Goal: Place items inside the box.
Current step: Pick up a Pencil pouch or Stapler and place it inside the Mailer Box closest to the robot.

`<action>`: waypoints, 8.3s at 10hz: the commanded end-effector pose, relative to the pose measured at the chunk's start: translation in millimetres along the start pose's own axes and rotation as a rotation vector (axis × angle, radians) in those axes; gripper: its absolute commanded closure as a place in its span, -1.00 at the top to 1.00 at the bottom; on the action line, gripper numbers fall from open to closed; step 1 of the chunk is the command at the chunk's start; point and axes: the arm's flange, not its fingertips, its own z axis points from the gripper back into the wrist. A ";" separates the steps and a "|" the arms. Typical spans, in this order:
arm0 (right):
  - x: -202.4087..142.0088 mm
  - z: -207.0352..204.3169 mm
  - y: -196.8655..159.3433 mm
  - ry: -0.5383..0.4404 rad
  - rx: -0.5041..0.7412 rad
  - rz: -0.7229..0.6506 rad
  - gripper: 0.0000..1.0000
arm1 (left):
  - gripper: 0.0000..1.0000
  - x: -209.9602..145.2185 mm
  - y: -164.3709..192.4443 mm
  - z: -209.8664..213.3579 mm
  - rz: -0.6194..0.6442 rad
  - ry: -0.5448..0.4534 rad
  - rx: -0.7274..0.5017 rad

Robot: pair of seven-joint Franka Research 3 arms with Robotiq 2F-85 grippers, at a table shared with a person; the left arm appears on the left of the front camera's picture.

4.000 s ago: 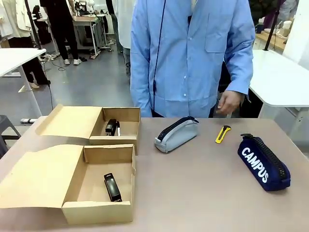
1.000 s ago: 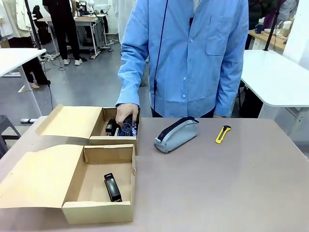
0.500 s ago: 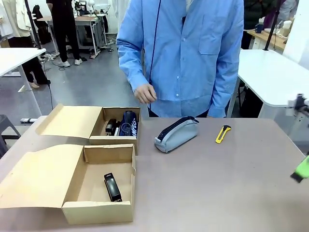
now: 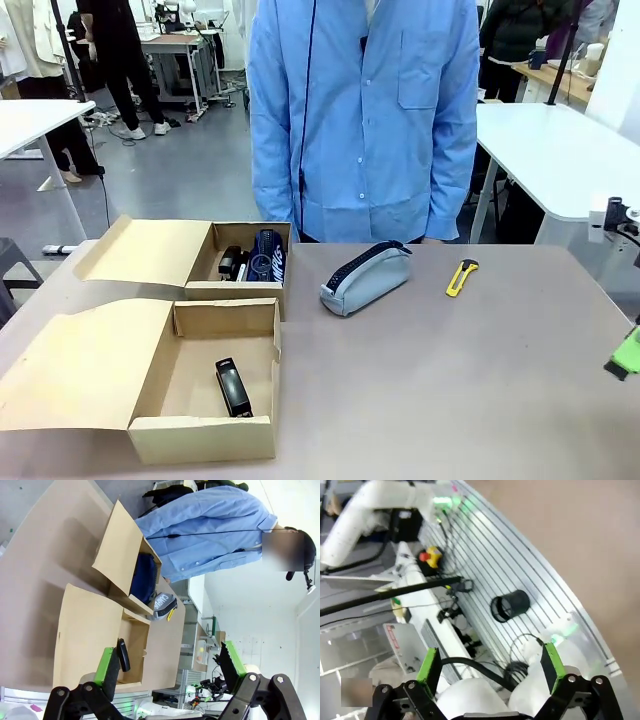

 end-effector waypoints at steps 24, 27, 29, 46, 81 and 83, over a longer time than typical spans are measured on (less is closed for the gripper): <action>97.6 -154.9 103.8 0.327 0.154 1.322 1.00 | 1.00 -1.8 0.5 0.7 -0.015 -0.005 -0.017; 35.2 -126.3 100.6 0.308 -0.120 1.071 1.00 | 1.00 -1.8 0.5 0.7 -0.015 -0.005 -0.017; 7.8 -109.1 93.3 0.050 -0.283 0.825 1.00 | 1.00 -1.8 0.5 0.7 -0.015 -0.005 -0.017; 121.7 -40.2 -35.2 -0.111 -0.496 0.329 1.00 | 1.00 -1.8 0.5 0.7 -0.015 -0.005 -0.017; 319.6 -96.2 -18.5 0.288 -0.579 0.754 -1.00 | 1.00 -1.8 0.5 0.7 -0.015 -0.005 -0.017; 240.2 -75.3 20.1 0.110 -0.583 0.433 -1.00 | 1.00 -1.8 0.5 0.7 -0.015 -0.005 -0.017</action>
